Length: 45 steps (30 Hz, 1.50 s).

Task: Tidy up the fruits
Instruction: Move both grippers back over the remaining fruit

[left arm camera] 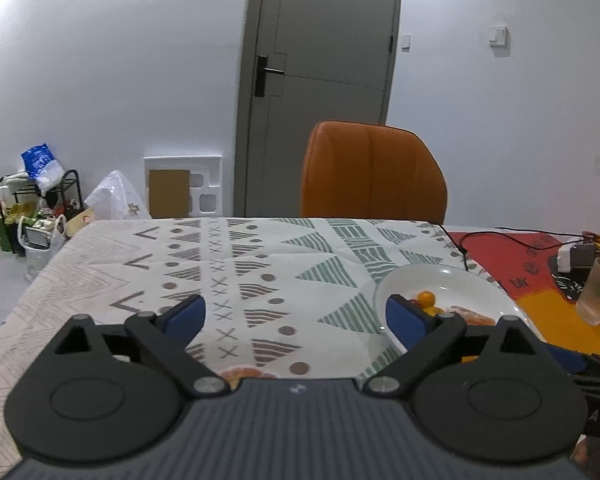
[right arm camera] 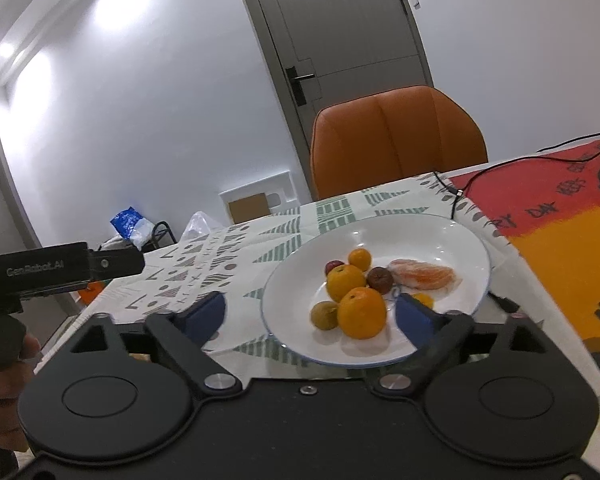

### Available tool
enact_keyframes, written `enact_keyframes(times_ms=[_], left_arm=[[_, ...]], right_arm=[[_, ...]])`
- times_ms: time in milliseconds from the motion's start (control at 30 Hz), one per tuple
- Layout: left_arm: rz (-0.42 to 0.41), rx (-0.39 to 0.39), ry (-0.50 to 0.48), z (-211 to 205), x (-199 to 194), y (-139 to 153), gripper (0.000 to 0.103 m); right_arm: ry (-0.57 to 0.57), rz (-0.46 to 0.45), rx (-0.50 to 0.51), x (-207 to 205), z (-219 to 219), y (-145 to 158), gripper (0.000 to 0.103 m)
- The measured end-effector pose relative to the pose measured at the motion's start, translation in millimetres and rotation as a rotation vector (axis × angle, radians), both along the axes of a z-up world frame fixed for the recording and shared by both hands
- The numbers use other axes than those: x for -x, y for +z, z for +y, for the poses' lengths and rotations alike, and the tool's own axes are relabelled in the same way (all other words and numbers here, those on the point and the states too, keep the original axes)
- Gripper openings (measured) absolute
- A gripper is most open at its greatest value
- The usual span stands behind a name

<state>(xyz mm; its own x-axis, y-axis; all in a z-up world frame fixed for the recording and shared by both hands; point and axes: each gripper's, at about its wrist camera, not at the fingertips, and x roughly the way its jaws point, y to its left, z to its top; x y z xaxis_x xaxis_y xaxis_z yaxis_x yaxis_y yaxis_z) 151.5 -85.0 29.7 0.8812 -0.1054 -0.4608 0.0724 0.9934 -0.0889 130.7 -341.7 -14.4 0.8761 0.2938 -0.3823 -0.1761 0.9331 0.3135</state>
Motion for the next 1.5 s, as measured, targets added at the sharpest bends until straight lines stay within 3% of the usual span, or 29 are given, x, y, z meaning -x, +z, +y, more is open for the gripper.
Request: enact_keyframes(times_ms=[133,667,1300,1500], left_arm=[[-0.010,0.006,0.027,14,6,2,0.097],[-0.001,0.001,0.105,63,24,2,0.097],[0.051,0.040,0.101,81,21,-26,0.095],[0.082,0.066,0.085,83,14,-38,0.088]], right_arm=[[0.022,-0.009,0.003,0,10,2,0.103],[0.125,-0.021,0.021,1,52,5,0.103],[0.171,0.025,0.066,-6,77,-4,0.103],[0.187,0.037,0.084,-9,83,-7,0.100]])
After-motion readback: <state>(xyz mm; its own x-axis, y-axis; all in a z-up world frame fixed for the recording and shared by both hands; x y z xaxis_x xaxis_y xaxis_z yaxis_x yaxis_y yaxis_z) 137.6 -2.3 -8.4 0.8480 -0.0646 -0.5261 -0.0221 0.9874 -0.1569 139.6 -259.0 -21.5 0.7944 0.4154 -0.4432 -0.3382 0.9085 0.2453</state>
